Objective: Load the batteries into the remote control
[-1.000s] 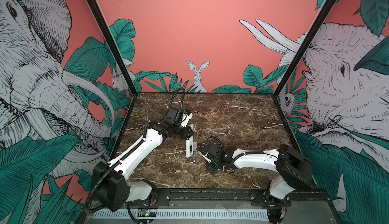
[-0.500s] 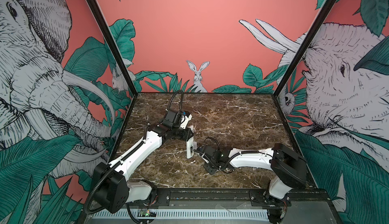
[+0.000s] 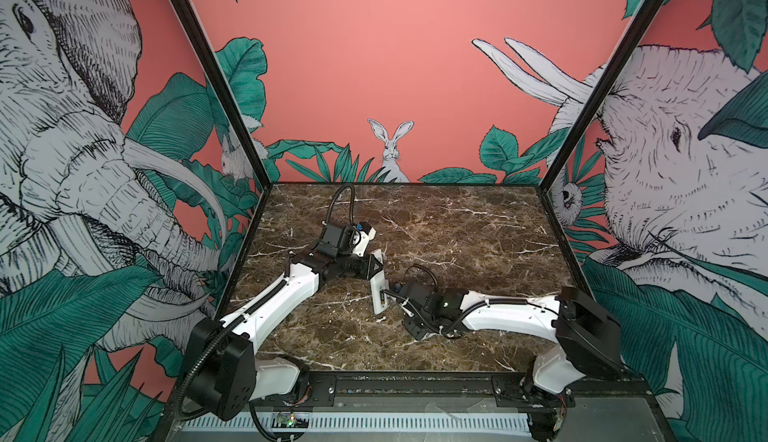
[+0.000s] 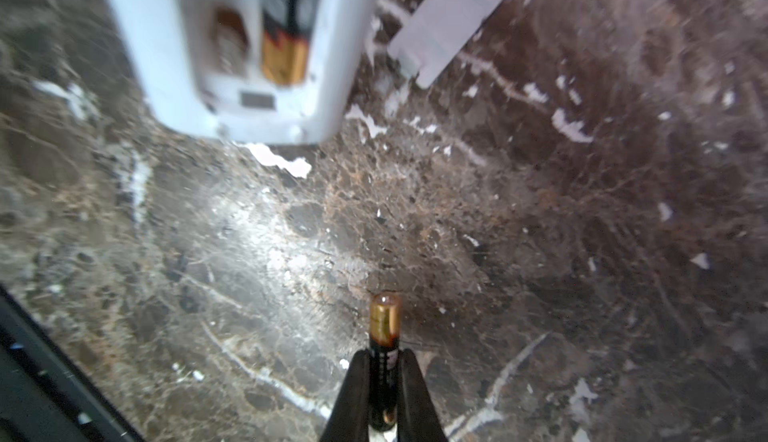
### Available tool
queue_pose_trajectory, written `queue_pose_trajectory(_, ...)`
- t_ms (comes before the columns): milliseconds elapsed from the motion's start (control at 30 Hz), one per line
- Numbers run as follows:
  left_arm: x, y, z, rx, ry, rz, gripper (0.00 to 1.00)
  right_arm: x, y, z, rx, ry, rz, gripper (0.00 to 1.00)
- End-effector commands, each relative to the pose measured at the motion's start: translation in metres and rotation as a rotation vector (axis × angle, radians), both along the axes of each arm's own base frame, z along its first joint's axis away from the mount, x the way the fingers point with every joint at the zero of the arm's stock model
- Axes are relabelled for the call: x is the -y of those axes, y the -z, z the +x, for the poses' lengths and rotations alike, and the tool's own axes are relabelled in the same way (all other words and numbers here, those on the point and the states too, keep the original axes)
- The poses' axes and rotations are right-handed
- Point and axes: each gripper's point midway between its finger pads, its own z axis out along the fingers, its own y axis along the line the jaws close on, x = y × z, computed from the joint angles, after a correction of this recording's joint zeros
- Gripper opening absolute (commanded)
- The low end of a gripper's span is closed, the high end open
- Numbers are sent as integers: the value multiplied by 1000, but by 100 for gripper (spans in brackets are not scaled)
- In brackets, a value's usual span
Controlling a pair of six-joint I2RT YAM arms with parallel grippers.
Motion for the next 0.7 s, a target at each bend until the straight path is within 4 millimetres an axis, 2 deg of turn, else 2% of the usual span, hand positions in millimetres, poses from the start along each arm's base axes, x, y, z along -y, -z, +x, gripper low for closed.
queue_pose_trajectory(0,11,-24,2,12,20,-183,0,-10,-46,9,95,0,118,12)
queue_pose_trajectory(167,13,-48,4,-5,52,-387,0,-16,-103,21,214,22,263,13)
queue_pose_trajectory(267,15,-64,0,-9,93,-467,0,-19,-132,30,275,44,346,13)
queue_pose_trajectory(367,13,-72,-2,-23,104,-525,0,-23,-154,37,325,57,420,13)
queue_pose_trajectory(467,10,-76,-2,-48,114,-577,0,-24,-170,45,375,83,468,13)
queue_pose_trajectory(667,7,-80,-2,-73,126,-642,0,-28,-178,54,406,103,516,13)
